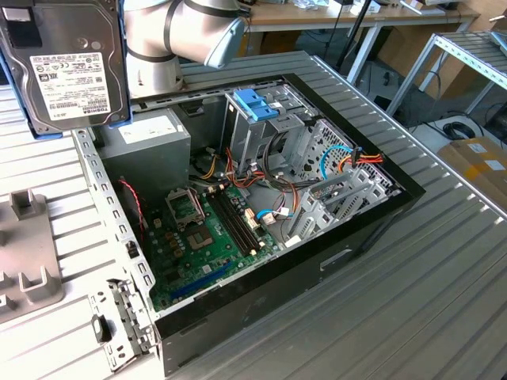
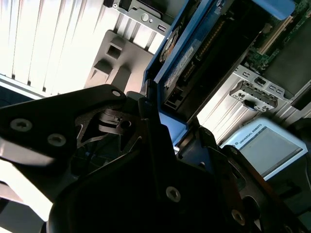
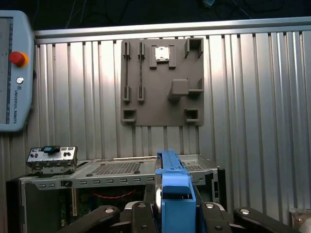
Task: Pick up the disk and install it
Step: 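Pick up the disk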
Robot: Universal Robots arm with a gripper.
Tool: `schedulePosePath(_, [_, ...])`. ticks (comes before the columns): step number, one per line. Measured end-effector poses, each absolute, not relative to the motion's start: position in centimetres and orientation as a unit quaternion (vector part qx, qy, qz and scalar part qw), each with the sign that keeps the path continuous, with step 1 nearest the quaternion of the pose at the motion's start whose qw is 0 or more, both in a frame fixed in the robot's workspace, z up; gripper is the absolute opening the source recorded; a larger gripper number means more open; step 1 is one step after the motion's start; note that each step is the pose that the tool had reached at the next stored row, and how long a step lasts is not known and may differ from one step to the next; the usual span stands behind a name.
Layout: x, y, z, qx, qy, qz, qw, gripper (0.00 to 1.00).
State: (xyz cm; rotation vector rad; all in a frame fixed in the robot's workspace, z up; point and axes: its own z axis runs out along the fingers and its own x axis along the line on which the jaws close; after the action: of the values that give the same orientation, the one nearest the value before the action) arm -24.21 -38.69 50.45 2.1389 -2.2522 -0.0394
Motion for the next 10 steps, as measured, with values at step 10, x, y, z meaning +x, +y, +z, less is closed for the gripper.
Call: schedulePosePath(10, [-23.82,-38.69,50.38,0.688,-0.725,-0.013,0.018,0.37])
